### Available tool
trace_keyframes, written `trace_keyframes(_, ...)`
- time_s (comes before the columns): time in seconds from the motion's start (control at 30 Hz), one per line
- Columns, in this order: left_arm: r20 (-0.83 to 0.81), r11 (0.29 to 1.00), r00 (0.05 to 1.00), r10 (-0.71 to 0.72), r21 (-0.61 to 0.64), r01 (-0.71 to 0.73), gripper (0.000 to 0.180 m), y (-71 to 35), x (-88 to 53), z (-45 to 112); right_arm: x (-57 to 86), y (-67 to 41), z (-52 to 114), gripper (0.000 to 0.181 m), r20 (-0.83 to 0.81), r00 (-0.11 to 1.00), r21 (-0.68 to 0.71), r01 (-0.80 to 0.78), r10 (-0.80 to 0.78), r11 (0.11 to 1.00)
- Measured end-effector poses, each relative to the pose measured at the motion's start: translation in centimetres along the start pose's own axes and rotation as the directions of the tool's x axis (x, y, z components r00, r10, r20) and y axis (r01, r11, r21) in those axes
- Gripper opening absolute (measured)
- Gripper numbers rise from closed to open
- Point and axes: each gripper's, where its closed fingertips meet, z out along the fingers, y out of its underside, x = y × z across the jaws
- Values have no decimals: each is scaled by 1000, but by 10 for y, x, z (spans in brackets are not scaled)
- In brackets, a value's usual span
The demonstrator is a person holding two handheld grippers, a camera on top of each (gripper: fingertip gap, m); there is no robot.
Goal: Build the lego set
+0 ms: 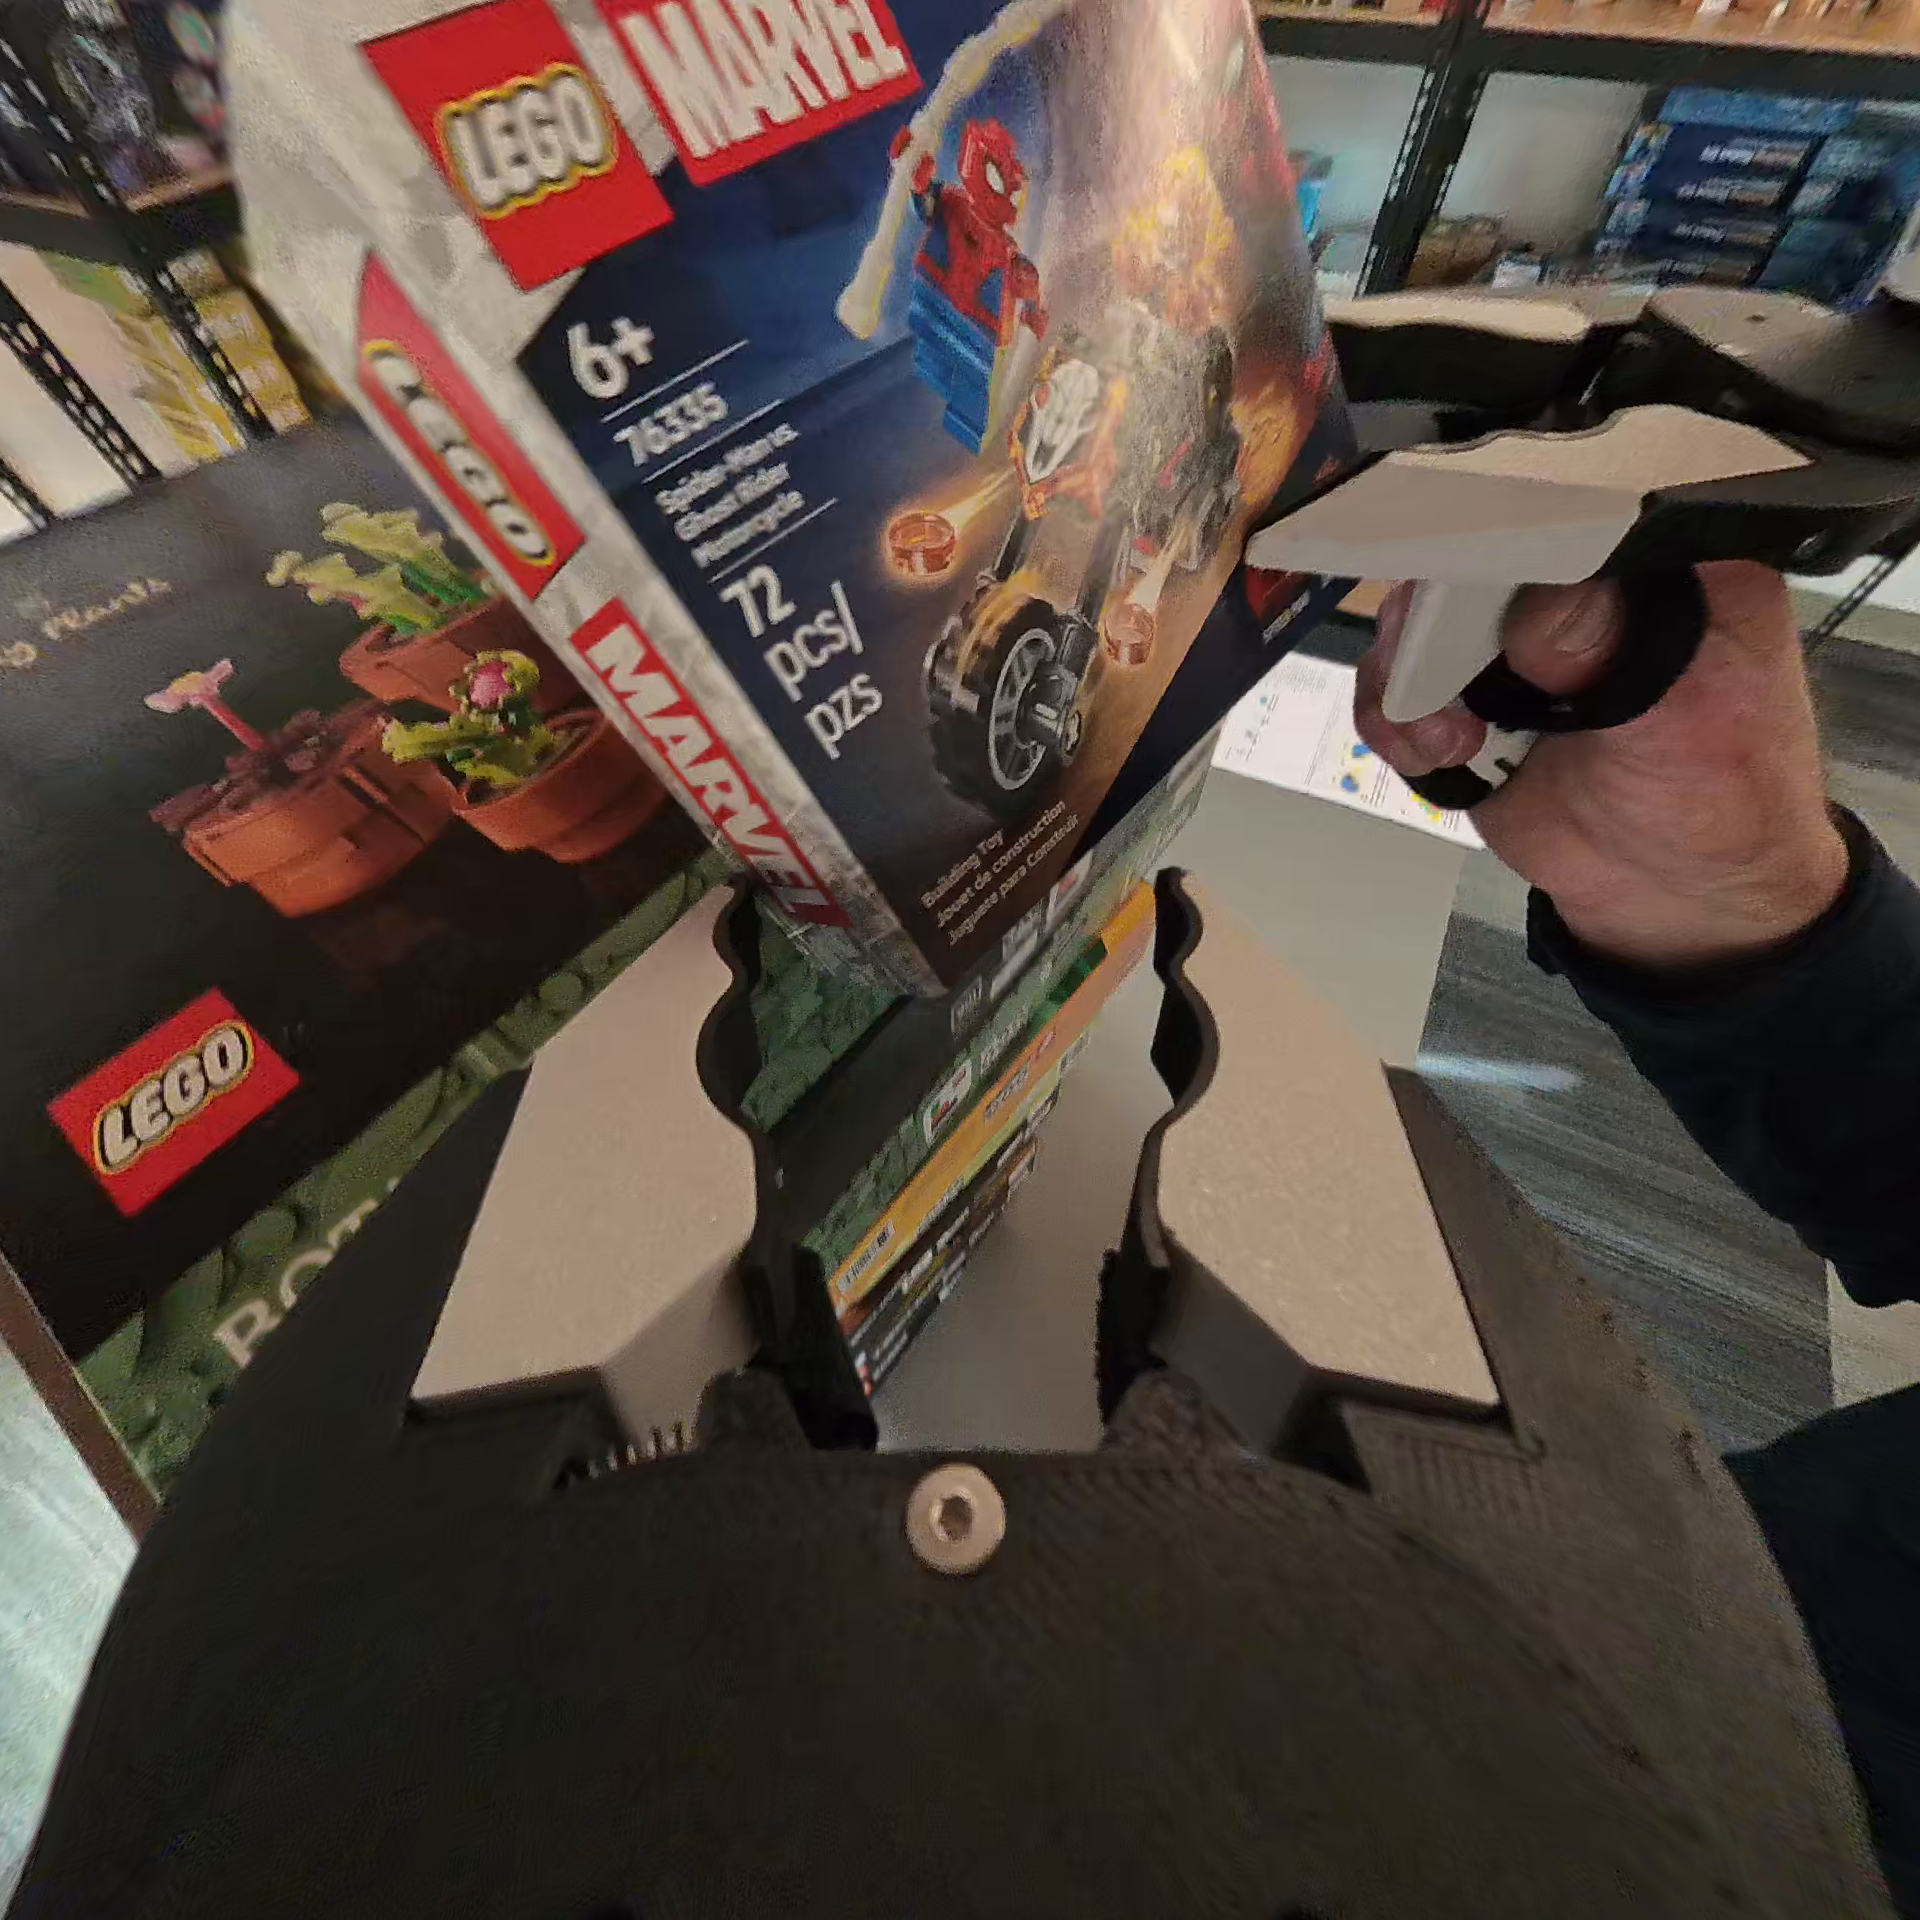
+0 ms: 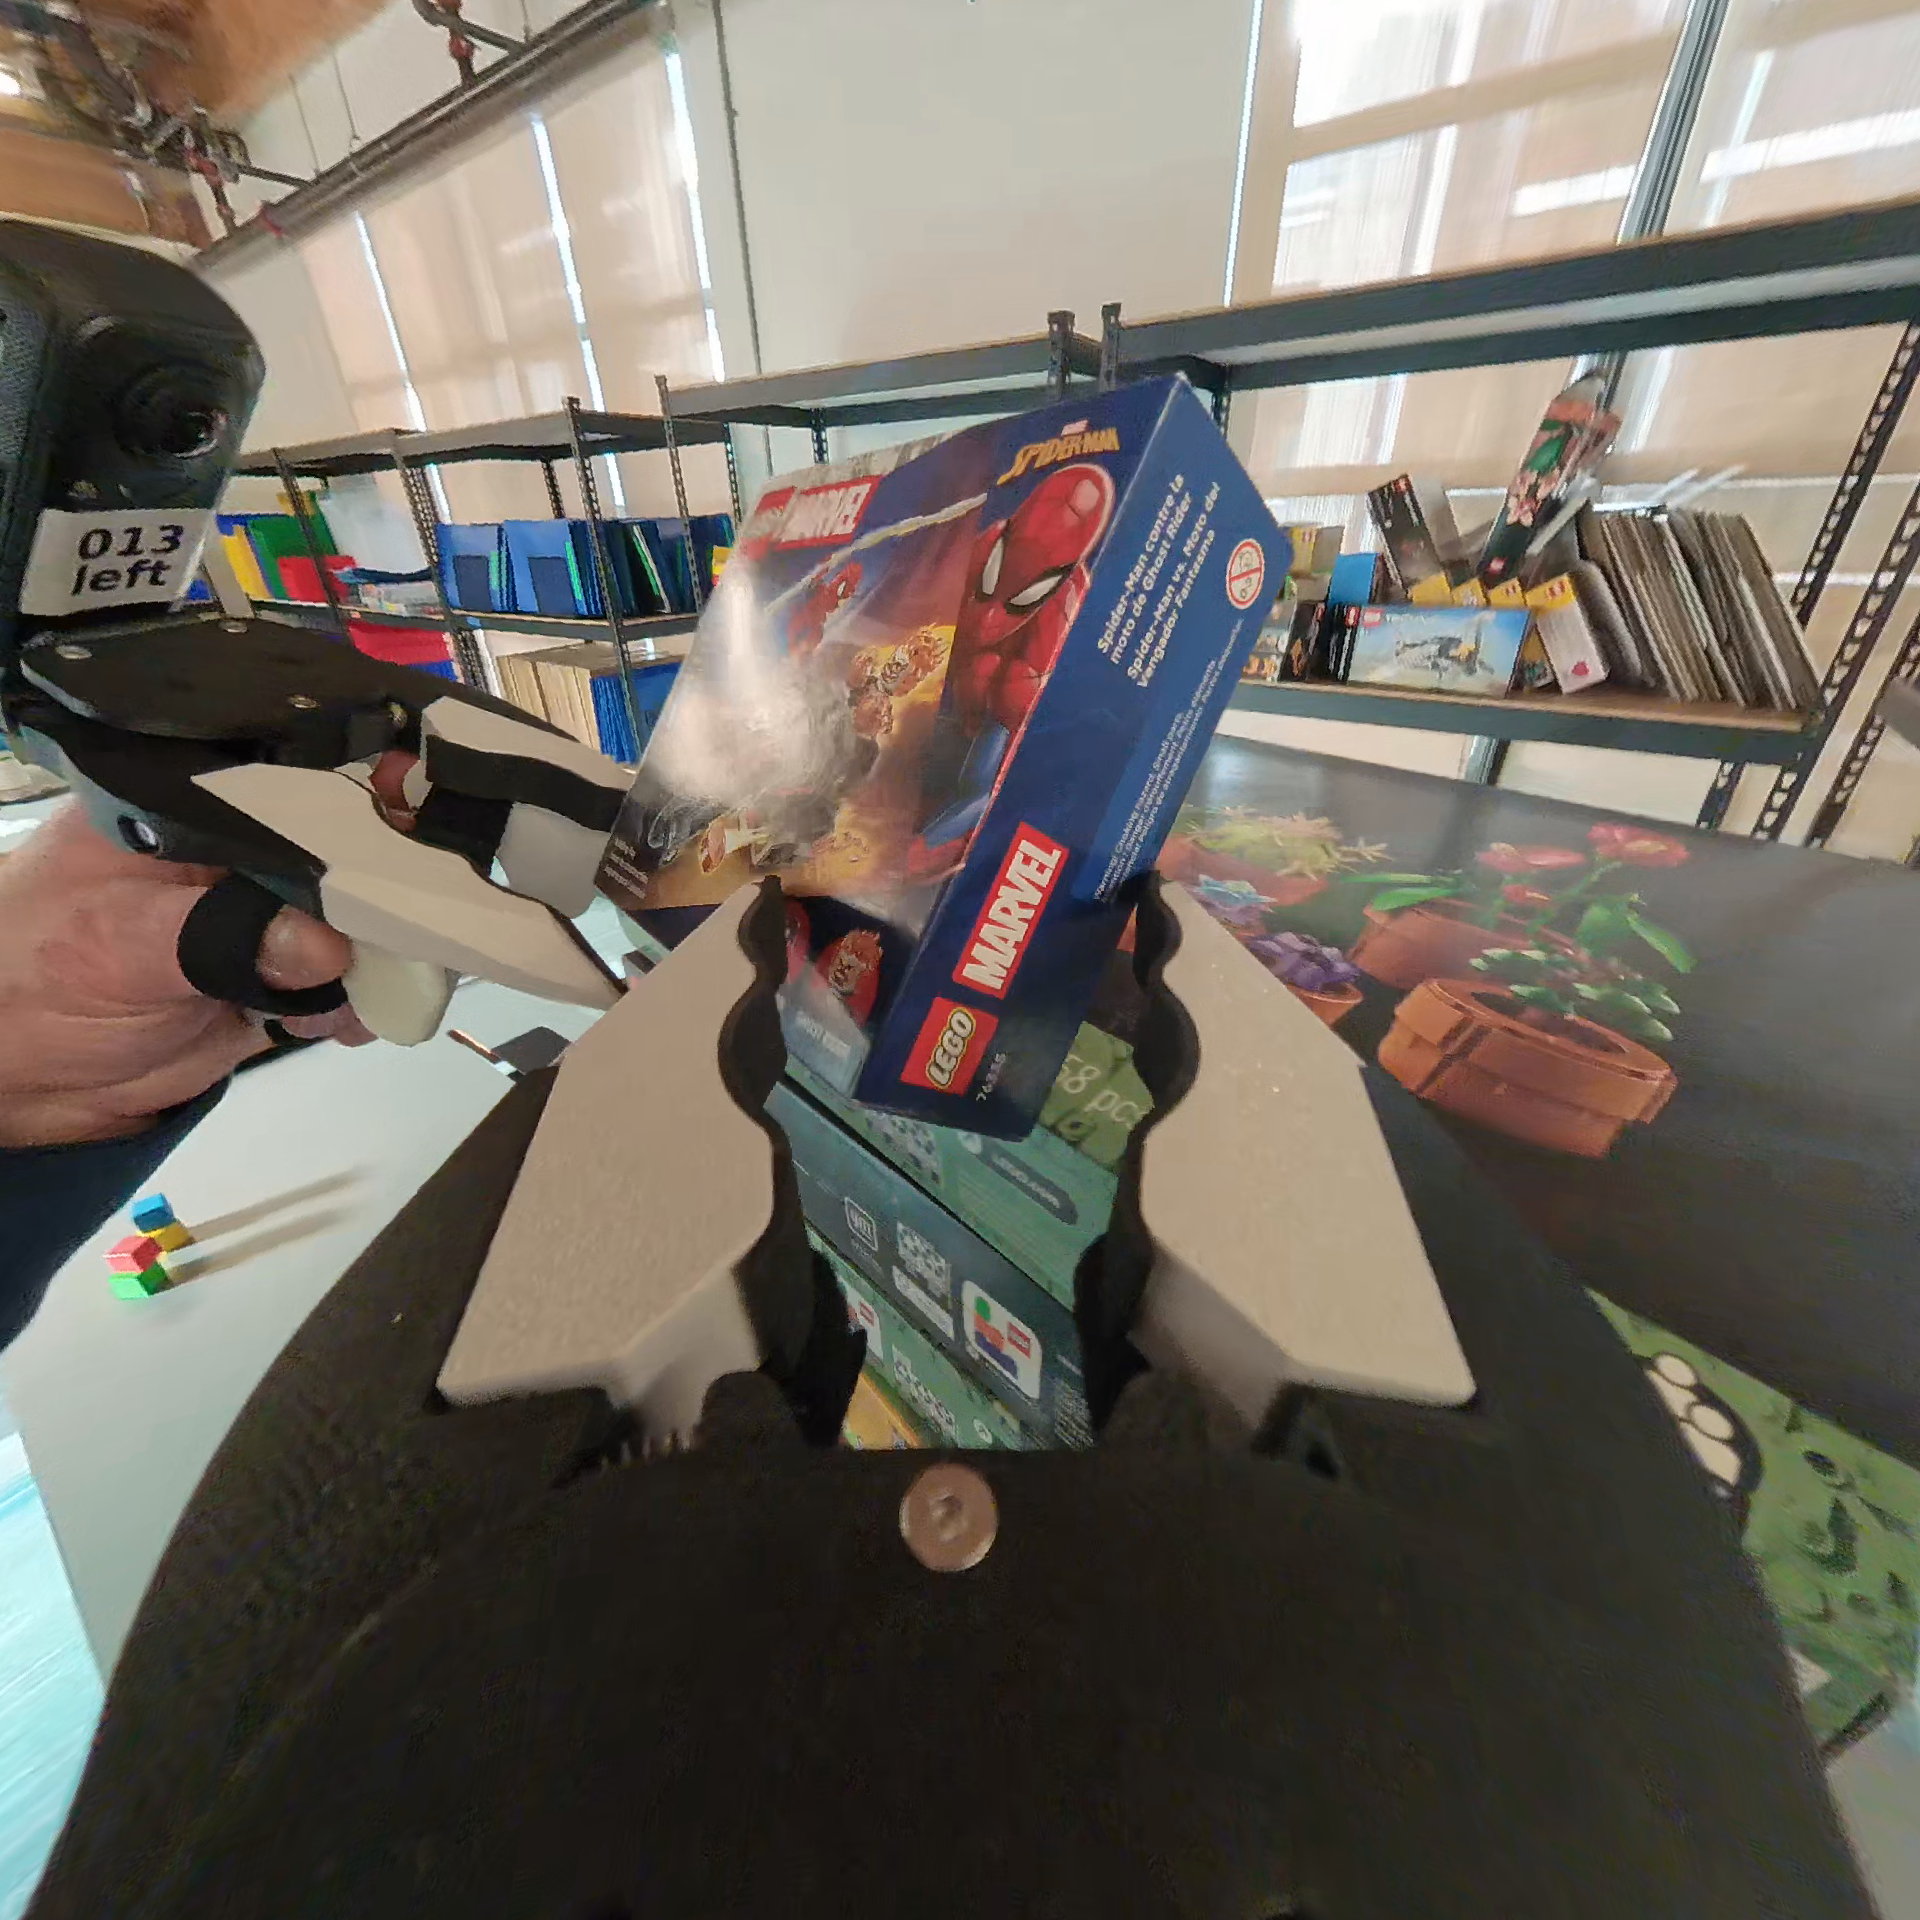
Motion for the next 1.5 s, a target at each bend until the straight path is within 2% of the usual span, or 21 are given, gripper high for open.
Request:
trace_keyframes(0.5,25,1000,999,21,-3,-21,63,-13,-18,19,32,7,7,71,-14,998,-124,-55,54,991)
trace_keyframes(0.77,37,1000,999,21,14,-22,59,-15,-22,19,42,5,1,69,-29,998,-116,-51,48,992)
trace_keyframes(0.9,55,999,998,33,14,-34,58,-11,-24,19,39,6,-4,68,-41,999,-112,-18,13,994)
trace_keyframes(1.0,74,999,996,42,27,-44,56,-11,-26,16,39,2,-13,55,-73,997,-68,24,-29,997)
trace_keyframes(1.13,110,992,990,90,74,-98,46,-19,-23,4,35,0,-23,49,-105,989,-67,93,-100,993)
trace_keyframes(1.27,132,988,981,140,44,-147,47,-20,-20,2,32,1,-27,48,-124,980,-103,146,-159,984)
trace_keyframes(1.5,147,981,971,191,-1,-193,48,-24,-21,11,33,13,-15,43,-103,957,-272,235,-271,933)
